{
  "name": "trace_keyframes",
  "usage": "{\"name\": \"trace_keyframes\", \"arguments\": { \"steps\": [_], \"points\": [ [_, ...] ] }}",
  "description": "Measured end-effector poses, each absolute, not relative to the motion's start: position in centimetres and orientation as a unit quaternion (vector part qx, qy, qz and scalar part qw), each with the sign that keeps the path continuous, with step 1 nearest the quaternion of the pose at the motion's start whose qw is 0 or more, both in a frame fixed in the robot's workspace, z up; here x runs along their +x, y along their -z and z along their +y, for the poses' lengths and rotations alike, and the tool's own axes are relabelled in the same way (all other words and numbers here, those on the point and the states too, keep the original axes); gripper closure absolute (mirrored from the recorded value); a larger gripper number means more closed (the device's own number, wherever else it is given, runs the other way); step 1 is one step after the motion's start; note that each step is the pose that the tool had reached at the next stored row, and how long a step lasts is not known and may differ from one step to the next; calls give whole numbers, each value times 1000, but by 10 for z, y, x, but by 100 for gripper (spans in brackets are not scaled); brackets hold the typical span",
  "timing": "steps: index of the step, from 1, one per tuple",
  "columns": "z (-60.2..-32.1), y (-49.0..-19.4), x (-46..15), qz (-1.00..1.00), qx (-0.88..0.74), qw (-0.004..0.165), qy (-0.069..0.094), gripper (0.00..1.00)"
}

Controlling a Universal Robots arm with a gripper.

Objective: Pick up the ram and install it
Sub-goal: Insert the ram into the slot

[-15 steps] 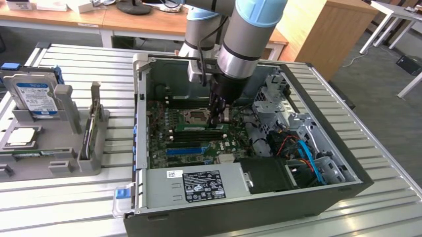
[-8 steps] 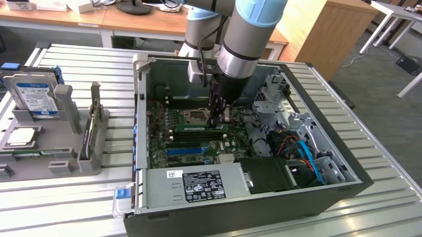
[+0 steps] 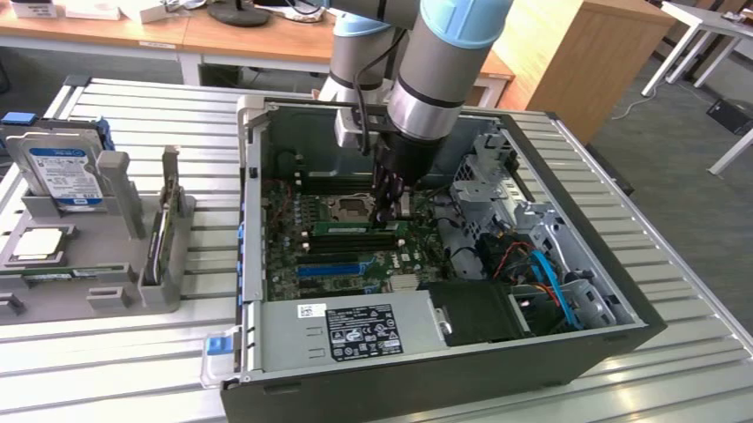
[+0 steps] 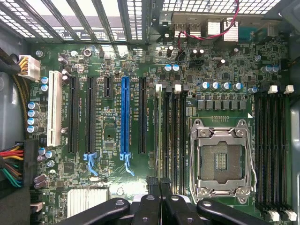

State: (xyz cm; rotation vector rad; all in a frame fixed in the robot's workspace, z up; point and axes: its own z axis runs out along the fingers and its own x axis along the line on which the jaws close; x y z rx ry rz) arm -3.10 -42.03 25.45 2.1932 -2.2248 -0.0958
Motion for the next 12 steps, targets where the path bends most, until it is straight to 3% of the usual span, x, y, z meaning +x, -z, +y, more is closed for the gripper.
{"name": "trace_keyframes", "arguments": {
  "steps": [12],
  "points": [
    [-420,-254,-31,-712,702,8,31,88]
  ]
}}
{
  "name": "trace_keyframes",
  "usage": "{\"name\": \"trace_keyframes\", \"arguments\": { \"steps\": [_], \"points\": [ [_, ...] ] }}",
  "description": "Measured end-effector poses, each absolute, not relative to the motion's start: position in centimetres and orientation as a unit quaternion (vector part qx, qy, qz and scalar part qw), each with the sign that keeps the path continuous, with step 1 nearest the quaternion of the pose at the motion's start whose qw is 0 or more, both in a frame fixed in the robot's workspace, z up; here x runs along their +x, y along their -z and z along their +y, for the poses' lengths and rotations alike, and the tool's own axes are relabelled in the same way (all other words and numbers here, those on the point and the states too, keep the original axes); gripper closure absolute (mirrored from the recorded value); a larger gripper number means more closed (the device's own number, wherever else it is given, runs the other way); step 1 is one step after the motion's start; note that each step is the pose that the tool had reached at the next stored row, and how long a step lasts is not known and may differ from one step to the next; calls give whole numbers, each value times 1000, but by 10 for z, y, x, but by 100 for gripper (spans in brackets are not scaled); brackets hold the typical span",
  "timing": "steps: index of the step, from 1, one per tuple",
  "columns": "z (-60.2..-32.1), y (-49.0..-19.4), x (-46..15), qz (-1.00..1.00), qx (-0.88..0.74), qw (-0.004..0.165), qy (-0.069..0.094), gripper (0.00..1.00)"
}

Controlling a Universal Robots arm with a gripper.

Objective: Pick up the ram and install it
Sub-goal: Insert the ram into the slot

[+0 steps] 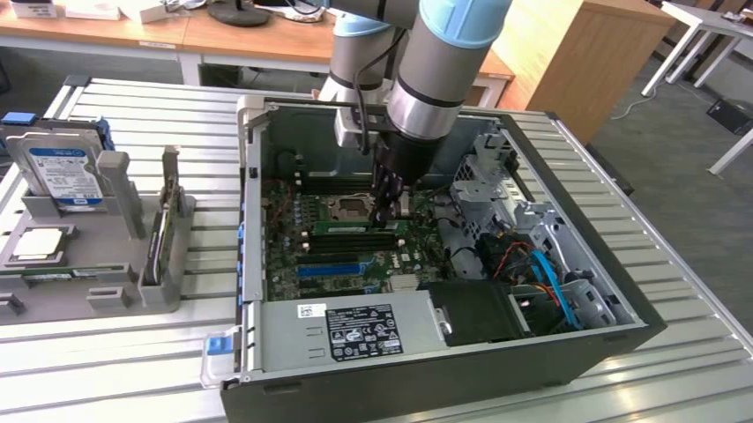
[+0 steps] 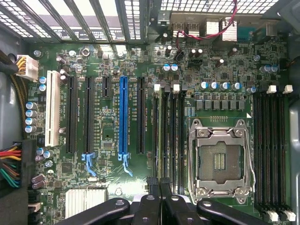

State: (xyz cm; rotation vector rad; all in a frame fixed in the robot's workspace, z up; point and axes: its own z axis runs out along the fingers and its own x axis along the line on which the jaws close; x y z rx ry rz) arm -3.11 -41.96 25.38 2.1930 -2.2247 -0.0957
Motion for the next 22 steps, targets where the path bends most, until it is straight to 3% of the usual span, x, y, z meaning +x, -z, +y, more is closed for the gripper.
{"name": "trace_keyframes", "arguments": {
  "steps": [22],
  "points": [
    [-420,-246,-31,-712,702,8,30,88]
  ]
}}
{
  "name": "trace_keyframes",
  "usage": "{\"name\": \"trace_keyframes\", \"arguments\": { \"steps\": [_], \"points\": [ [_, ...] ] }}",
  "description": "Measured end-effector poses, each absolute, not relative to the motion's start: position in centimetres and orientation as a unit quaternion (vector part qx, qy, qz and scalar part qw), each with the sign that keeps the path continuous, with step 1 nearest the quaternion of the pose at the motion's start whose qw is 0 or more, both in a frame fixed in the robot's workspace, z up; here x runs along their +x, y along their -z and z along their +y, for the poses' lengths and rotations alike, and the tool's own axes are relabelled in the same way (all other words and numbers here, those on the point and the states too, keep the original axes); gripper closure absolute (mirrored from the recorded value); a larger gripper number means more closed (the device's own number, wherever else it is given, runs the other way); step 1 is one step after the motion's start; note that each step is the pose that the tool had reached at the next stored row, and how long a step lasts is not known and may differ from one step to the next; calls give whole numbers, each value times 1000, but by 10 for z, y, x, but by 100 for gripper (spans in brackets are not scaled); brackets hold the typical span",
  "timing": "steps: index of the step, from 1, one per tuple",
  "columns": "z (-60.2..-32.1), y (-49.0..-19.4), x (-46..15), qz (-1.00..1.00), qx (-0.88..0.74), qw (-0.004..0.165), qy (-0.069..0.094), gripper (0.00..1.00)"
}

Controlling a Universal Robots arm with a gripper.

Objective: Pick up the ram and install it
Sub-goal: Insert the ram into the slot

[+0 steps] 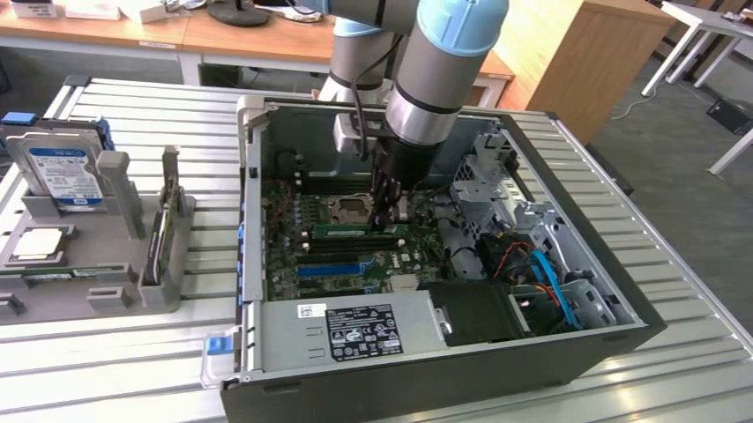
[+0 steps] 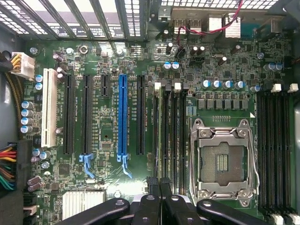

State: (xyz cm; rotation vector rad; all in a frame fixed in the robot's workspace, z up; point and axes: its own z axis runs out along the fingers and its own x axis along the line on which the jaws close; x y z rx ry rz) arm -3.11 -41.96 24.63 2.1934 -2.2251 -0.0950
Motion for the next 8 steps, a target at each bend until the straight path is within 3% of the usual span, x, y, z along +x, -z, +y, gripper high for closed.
{"name": "trace_keyframes", "arguments": {
  "steps": [8],
  "points": [
    [-420,-243,-31,-712,702,8,30,88]
  ]
}}
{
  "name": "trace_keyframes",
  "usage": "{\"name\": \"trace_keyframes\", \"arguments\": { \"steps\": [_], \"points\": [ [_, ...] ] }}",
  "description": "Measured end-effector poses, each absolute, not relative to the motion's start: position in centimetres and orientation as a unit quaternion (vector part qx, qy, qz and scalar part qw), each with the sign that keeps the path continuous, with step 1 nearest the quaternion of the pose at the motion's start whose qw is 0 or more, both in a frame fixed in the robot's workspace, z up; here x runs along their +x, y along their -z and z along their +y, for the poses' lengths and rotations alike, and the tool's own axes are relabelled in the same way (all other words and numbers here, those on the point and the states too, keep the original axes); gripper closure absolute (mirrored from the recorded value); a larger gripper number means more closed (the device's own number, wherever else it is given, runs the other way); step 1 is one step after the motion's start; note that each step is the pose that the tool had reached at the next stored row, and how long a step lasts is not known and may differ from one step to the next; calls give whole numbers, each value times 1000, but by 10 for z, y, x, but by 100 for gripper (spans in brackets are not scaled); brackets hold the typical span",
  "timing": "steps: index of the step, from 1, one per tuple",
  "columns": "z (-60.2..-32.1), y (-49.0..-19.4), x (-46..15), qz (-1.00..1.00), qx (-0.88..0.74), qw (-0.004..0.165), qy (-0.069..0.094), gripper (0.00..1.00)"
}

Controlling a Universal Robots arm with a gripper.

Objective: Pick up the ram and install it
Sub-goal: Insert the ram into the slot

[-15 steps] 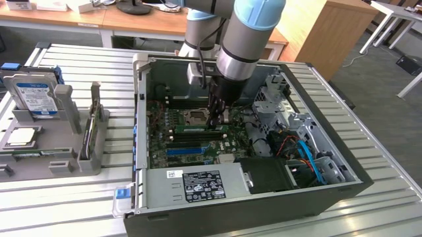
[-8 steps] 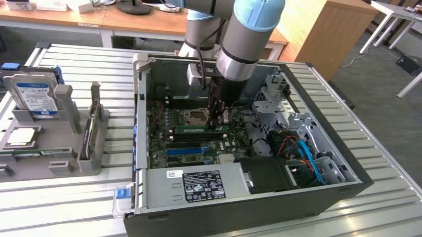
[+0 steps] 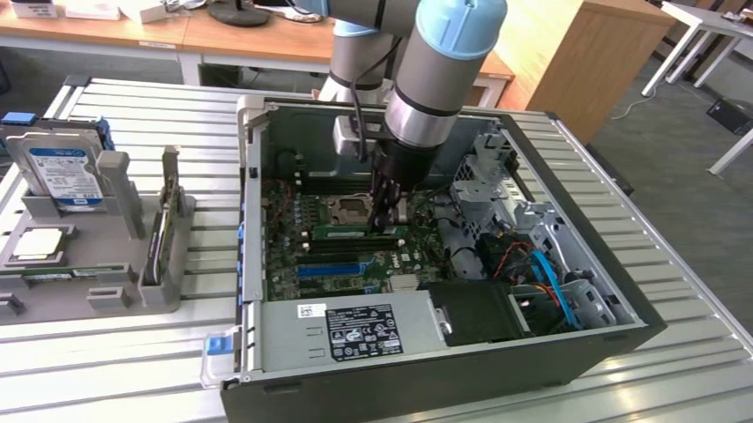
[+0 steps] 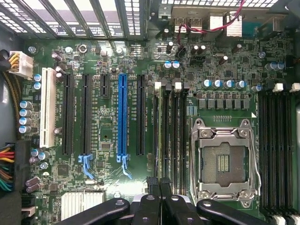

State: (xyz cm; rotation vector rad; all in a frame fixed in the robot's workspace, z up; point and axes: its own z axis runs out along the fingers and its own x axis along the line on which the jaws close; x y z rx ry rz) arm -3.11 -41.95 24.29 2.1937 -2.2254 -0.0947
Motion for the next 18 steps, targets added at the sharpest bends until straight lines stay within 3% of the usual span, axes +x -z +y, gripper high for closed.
{"name": "trace_keyframes", "arguments": {
  "steps": [18],
  "points": [
    [-420,-239,-32,-712,702,7,29,88]
  ]
}}
